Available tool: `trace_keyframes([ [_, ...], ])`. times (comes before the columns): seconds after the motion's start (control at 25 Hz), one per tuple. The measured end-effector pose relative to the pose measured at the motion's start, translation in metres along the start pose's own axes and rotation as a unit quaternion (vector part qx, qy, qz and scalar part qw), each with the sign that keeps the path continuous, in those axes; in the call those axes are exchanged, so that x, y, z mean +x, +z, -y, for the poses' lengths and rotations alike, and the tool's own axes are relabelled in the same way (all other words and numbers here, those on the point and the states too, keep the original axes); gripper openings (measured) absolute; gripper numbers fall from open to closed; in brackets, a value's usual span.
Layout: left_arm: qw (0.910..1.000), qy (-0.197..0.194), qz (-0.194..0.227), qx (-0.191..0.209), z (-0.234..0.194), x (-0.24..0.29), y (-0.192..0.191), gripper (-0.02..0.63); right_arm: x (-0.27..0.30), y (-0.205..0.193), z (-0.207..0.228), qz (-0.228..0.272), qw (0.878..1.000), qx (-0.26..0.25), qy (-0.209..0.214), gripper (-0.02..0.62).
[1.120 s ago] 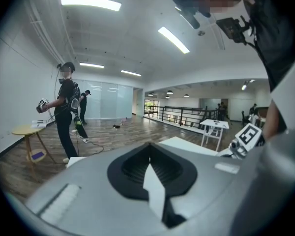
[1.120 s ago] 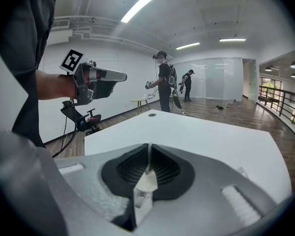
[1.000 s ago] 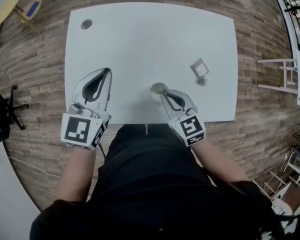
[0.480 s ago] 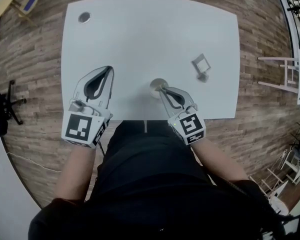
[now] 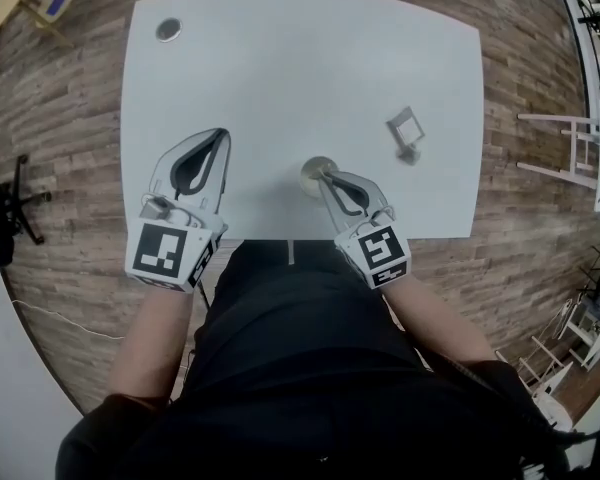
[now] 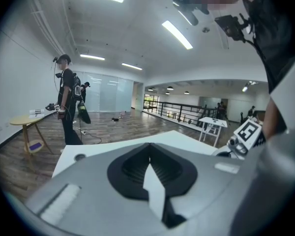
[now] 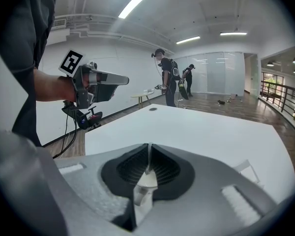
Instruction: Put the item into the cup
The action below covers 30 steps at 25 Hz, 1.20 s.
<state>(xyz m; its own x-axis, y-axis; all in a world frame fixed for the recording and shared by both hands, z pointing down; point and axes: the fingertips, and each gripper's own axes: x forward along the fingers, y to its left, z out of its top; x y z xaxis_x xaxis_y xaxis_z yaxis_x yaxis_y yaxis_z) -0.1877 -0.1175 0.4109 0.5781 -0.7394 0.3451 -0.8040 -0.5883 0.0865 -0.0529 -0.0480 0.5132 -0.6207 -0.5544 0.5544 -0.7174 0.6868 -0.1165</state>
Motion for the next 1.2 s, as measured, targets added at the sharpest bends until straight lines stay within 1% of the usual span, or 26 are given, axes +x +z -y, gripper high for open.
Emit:
trace_keyframes([
  [0.16,1.0000,0.005,0.003,0.001,-0.005,-0.001,0.000,0.000,0.002,-0.001,0.001,-0.003,1.000,0.003,-0.001,0.021],
  [0.4,1.0000,0.006,-0.006,-0.005,-0.005,0.000,-0.007,0.000,0.003,-0.005,0.001,-0.010,1.000,0.011,-0.001,0.021],
  [0.6,1.0000,0.007,-0.002,-0.003,-0.004,0.000,-0.006,0.000,0.006,-0.015,0.001,-0.033,0.999,0.010,-0.003,0.025],
  [0.72,1.0000,0.007,-0.005,-0.005,-0.005,0.000,-0.007,0.000,0.006,-0.017,0.001,-0.040,0.999,0.011,-0.001,0.057],
  [0.8,1.0000,0.007,-0.005,-0.004,-0.005,-0.002,-0.007,0.000,0.006,-0.017,-0.001,-0.040,0.999,0.011,-0.002,0.074],
  [1.2,1.0000,0.009,0.001,-0.001,-0.006,-0.006,-0.006,0.000,0.005,-0.014,0.000,-0.032,0.999,0.009,-0.010,0.074],
])
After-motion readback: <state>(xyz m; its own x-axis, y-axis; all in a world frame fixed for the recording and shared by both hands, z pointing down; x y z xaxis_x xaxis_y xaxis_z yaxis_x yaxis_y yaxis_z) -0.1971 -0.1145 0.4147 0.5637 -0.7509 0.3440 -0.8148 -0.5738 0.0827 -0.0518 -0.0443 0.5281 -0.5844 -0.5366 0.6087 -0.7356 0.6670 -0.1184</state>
